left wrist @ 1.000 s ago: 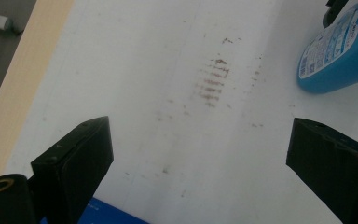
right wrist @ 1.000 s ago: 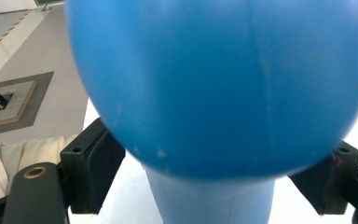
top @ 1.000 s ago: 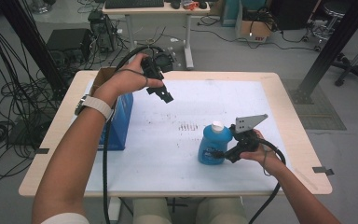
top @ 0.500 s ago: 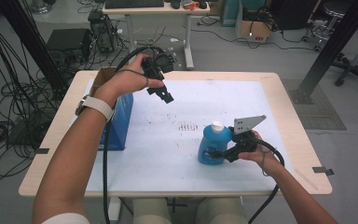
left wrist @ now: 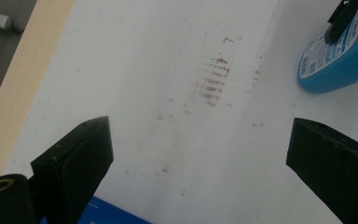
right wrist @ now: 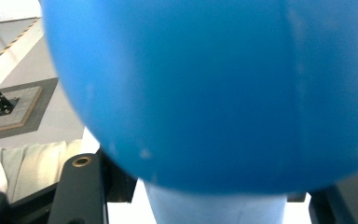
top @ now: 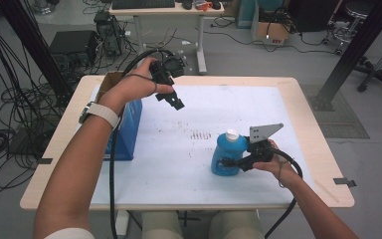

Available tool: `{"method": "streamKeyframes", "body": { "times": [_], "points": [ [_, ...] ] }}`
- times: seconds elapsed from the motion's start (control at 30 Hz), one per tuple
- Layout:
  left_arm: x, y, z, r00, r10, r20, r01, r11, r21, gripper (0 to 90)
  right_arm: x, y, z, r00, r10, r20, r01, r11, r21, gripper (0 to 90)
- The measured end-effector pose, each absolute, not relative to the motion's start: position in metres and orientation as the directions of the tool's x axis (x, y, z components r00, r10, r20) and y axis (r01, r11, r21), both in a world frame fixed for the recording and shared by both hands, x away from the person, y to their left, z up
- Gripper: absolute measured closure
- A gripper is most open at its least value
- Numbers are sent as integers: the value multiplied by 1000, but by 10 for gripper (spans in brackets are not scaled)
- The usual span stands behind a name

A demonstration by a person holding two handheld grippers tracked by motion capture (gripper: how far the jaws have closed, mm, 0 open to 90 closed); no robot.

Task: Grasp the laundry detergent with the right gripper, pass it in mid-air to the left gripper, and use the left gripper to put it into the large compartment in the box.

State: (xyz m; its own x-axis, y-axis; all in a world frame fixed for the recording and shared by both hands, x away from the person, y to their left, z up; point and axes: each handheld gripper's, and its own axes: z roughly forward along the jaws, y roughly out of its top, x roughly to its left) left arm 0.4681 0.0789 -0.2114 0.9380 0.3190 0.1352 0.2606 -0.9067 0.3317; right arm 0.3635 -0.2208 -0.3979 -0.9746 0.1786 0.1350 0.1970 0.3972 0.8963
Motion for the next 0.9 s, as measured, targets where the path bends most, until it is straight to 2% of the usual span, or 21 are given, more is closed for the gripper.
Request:
{"method": "streamKeyframes", "body": {
  "times": [0.17,0.27,0.3,0.33,0.43,0.47,0.53,0.57,0.9],
  "points": [
    [468,79,-212,937,324,132,266,-905,333,74,365,-221,-399,-980,169,108,167,386,907,388],
    [468,79,-212,937,323,130,266,-906,329,74,363,-222,-400,-974,182,135,197,388,900,391],
    [468,79,-212,937,323,130,267,-906,327,74,366,-221,-401,-981,164,100,155,368,917,391],
    [468,79,-212,937,323,130,267,-906,327,74,364,-222,-400,-974,184,131,193,379,905,392],
    [468,79,-212,937,323,129,267,-905,331,74,363,-221,-400,-975,183,125,187,376,907,394],
    [468,78,-212,937,326,129,269,-904,331,74,365,-220,-401,-981,169,92,149,365,919,394],
    [468,78,-212,937,325,128,269,-905,329,74,363,-221,-401,-977,181,113,175,375,910,395],
    [468,78,-212,937,325,130,268,-904,331,74,364,-220,-402,-982,173,78,137,360,923,395],
    [468,79,-211,937,324,134,266,-906,328,76,362,-220,-401,-981,181,77,139,362,922,407]
  ]
}}
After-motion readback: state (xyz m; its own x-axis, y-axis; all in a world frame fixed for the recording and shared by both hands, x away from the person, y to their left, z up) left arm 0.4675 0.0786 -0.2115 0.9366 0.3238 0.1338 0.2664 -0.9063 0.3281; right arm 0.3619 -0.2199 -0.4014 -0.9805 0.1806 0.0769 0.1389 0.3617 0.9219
